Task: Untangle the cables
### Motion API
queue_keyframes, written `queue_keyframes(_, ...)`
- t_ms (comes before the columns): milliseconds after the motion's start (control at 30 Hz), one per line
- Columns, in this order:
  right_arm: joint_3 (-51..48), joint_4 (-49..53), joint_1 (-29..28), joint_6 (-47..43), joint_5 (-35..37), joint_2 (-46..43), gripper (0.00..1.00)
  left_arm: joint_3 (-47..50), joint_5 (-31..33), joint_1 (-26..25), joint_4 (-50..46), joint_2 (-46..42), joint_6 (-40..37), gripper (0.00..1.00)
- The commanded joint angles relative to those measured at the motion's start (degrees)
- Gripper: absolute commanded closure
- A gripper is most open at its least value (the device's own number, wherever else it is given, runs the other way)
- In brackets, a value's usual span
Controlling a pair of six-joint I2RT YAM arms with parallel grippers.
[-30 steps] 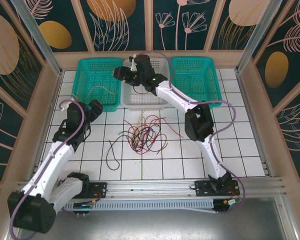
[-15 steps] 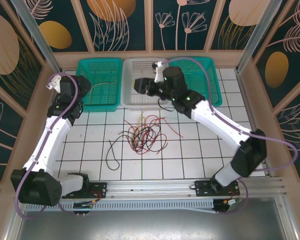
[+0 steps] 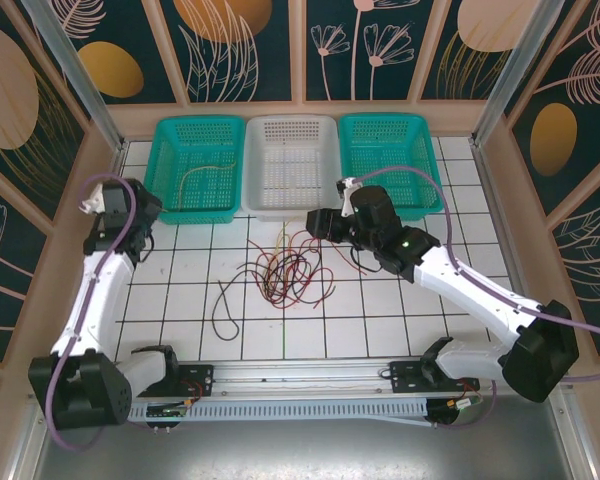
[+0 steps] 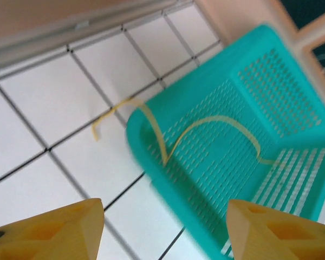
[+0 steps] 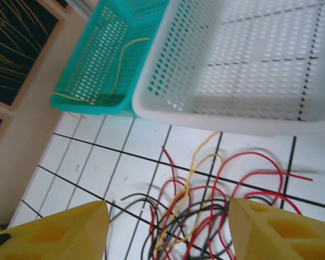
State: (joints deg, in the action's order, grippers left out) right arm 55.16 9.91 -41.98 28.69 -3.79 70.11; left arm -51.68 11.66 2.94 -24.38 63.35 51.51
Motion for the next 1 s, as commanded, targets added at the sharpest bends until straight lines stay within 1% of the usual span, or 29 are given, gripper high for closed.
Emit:
queue_keyframes(0, -1.31, 1.38, 0.4, 0.43, 3.12, -1.11, 0.41, 5.7, -2.36, -6.25, -4.88, -5.14, -0.72, 0.39)
queue_keyframes(133, -2.48, 0.3, 0.41, 1.86, 3.75, -0.77, 0.41, 12.86, -4.43, -17.17, -5.16, -7.89, 2.18, 0.41)
queue_keyframes(233, -2.75, 0.11, 0.36, 3.59, 3.84, -0.07, 0.43, 16.49, -5.77, -23.8, -3.98, -7.97, 4.25, 0.39)
queue_keyframes(333, -3.42, 0.91, 0.36, 4.89, 4.41, 0.54, 0.43, 17.42, -5.42, -30.01, -0.7, -4.57, 4.14, 0.35)
queue_keyframes(367, -3.48, 1.26, 0.39, 5.27, 5.78, 0.69, 0.44, 16.92, -5.58, -31.59, 0.83, -2.82, 3.41, 0.34)
queue_keyframes(467, -3.26, 2.8, 0.4, 6.31, 8.05, 0.58, 0.44, 12.7, -6.03, -35.98, 8.21, 3.3, -0.12, 0.34)
queue_keyframes(533, -3.15, 3.69, 0.77, 7.35, 9.72, -0.09, 0.44, 10.31, -5.55, -37.78, 15.17, 7.26, -3.28, 0.36)
queue_keyframes(600, -3.22, 3.95, 0.94, 8.34, 10.35, -0.85, 0.45, 10.12, -4.45, -38.45, 22.28, 9.75, -4.97, 0.4)
queue_keyframes(700, -3.39, 4.36, 1.02, 9.6, 10.97, -2.02, 0.46, 13.43, -3.31, -38.96, 35.18, 11.97, -5.42, 0.46)
queue_keyframes(733, -3.53, 4.73, 0.94, 10.05, 11.36, -2.45, 0.46, 14.76, -2.63, -39.06, 39.04, 12.68, -5.41, 0.47)
queue_keyframes(833, -4.13, 5.76, 0.89, 11.41, 12.38, -4.24, 0.46, 16.51, -2.24, -39.11, 44.9, 15.12, -5.54, 0.49)
queue_keyframes(967, -5.3, 5.44, 0.76, 12.34, 11.96, -6.63, 0.46, 16.59, -4.18, -39.55, 46.18, 18.24, -5.18, 0.5)
